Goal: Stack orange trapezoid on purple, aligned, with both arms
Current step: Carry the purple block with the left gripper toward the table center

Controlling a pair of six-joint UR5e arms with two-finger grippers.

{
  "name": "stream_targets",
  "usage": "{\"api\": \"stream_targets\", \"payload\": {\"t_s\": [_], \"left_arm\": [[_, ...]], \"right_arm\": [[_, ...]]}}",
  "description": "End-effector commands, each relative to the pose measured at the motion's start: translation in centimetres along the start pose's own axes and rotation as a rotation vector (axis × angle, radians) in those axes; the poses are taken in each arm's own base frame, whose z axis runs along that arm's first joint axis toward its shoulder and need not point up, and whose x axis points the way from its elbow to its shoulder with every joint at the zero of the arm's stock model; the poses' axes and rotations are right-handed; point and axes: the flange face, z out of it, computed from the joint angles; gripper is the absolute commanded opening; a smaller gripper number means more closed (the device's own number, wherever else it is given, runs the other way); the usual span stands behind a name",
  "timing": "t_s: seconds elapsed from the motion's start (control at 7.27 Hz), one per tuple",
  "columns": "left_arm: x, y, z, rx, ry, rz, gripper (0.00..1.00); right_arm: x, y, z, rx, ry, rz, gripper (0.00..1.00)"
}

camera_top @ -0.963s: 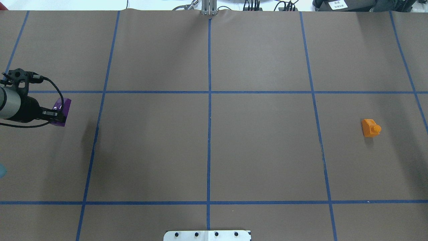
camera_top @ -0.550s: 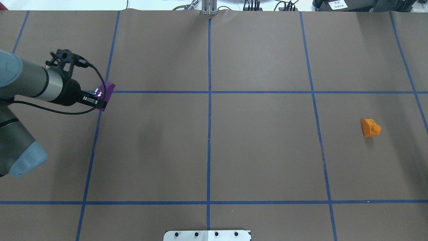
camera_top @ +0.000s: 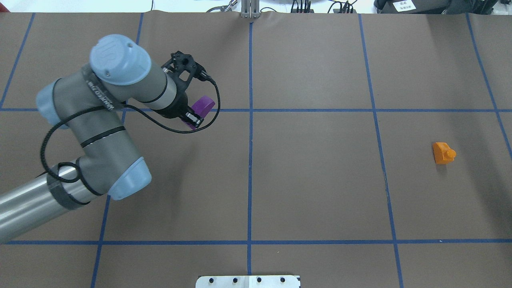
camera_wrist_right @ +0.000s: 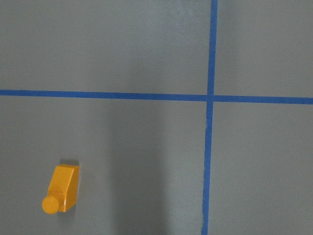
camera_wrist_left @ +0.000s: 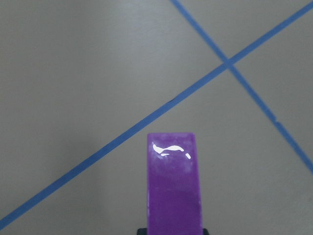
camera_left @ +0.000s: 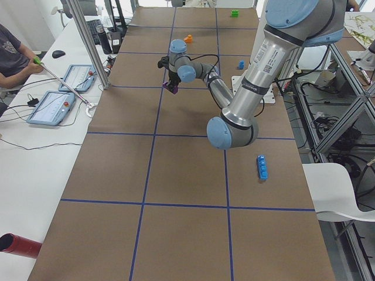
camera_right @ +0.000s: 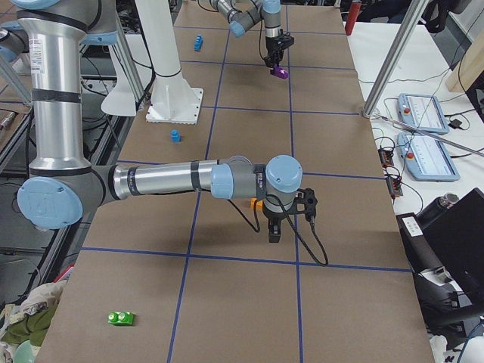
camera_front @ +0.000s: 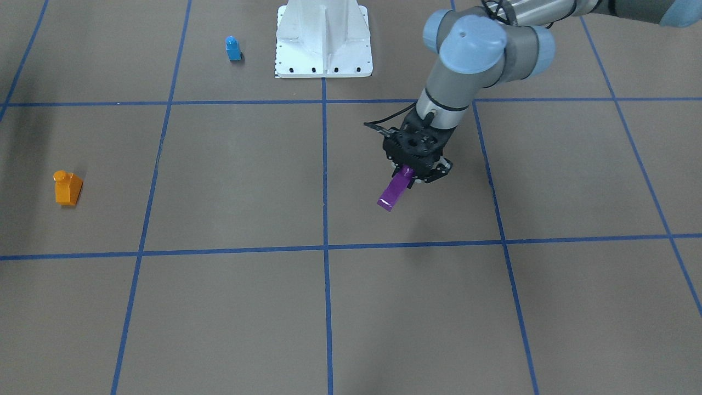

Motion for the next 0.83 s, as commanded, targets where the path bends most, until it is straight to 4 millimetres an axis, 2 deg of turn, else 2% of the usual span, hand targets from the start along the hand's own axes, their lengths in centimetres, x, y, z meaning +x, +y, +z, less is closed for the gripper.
{"api": "stream_targets", "payload": {"t_s": [0.0, 0.41, 0.69], "left_arm": [[6.1, -5.8, 5.6, -0.03, -0.079, 0.034, 0.0], [7.4, -6.1, 9.5, -0.048, -0.067, 0.051, 0.0], [8.5, -7.1, 10.3, -0.061, -0.068, 0.054, 0.0]], "right_arm": [[-0.3, -0.3, -0.1, 0.003, 0.0, -0.006, 1.0], [-0.6, -0.8, -0.4, 0.008, -0.001, 0.003, 1.0], [-0.7, -0.8, -0.4, 0.009, -0.001, 0.007, 1.0]]}}
